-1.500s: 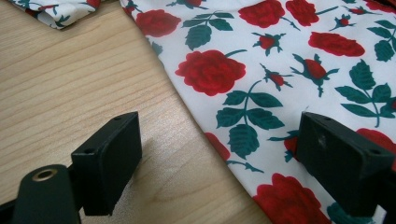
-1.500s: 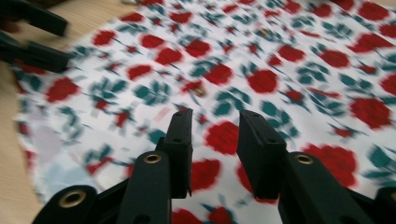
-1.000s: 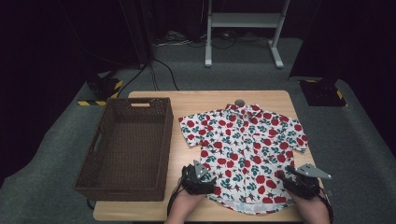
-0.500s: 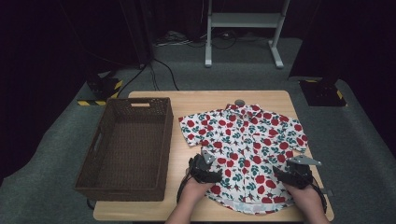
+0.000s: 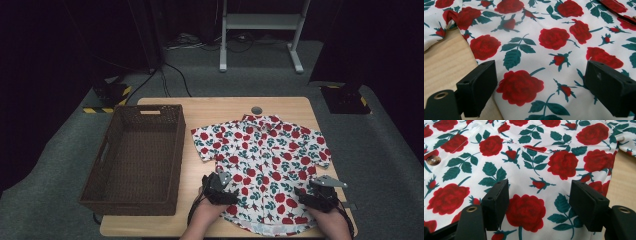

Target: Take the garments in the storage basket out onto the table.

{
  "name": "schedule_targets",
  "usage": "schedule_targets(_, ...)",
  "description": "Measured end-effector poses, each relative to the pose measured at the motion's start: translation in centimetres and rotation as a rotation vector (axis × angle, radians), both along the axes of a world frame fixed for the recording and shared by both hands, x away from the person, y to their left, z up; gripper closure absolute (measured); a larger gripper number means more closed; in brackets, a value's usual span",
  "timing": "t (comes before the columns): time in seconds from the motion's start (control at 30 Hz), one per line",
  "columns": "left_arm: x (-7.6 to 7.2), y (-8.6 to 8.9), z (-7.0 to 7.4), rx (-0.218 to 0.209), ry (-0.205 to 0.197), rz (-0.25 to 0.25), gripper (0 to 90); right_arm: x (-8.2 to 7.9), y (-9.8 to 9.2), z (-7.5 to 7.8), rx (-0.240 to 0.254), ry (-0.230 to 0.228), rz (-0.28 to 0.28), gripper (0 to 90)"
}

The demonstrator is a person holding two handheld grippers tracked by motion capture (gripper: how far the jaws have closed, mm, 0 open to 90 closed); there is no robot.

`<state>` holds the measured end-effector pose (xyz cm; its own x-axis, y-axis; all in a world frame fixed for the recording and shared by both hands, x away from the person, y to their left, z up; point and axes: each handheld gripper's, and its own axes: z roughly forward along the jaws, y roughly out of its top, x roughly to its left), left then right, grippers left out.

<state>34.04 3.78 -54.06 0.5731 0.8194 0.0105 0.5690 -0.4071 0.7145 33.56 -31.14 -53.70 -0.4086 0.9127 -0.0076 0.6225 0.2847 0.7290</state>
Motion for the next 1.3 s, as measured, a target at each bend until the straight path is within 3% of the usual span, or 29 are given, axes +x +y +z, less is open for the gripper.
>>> schedule_targets(0.27,-3.3,0.4,0.0,0.007,-0.002,-0.058,11.3,-3.4,-0.2,0.1,-0.007,0.011,0.033,32.1)
schedule_targets(0.4,-4.2,0.6,0.1,0.008,-0.006,-0.075,13.2,-4.5,-0.4,0.3,-0.006,0.022,0.052,31.6)
schedule_targets(0.6,-2.9,0.6,0.8,-0.002,-0.026,-0.058,14.5,-3.7,-0.3,1.0,0.007,-0.032,0.053,28.8)
schedule_targets(0.73,-0.7,0.3,1.4,0.006,-0.04,-0.05,14.2,-2.4,-0.4,1.4,0.017,-0.039,0.036,28.2)
schedule_targets(0.93,1.3,-0.2,0.9,0.02,-0.026,-0.02,12.9,0.0,-0.1,0.5,0.029,-0.01,0.019,27.6)
schedule_targets(1.1,1.1,-0.4,0.1,0.022,-0.013,-0.022,12.2,0.2,0.2,-0.1,0.004,-0.004,0.025,27.4)
schedule_targets(1.3,0.0,-0.5,0.1,0.015,-0.005,-0.032,12.7,-1.1,-0.1,-0.1,0.003,-0.004,0.017,28.0)
